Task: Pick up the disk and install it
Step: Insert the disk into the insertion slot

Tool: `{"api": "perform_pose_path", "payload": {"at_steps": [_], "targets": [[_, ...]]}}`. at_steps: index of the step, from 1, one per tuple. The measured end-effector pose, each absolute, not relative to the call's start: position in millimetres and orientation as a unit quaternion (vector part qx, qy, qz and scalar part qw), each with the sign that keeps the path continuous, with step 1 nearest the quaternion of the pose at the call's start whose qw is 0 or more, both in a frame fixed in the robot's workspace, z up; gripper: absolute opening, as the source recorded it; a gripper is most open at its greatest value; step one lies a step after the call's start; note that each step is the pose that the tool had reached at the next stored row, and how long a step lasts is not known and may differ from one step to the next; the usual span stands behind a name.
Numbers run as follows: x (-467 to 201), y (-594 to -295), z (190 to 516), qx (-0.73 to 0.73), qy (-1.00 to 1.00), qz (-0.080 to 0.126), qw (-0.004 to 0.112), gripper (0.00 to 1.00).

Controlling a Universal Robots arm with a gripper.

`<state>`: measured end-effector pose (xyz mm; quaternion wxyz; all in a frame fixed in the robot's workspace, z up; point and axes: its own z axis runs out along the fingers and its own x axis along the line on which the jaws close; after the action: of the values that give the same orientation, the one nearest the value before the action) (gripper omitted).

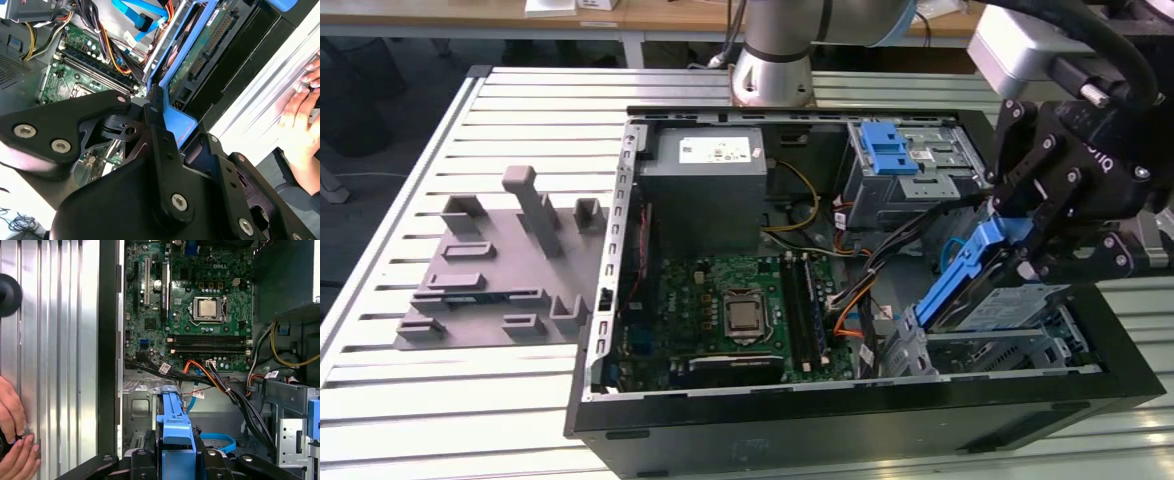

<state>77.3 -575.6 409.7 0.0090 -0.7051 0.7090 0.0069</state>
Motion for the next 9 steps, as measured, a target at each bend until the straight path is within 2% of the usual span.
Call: {"api": "perform_pose_path", "payload": {"at_steps": [9], "targets": [[77.3, -575.9, 401.7, -0.705, 0.709, 0.006, 0.010, 0.36]]}}
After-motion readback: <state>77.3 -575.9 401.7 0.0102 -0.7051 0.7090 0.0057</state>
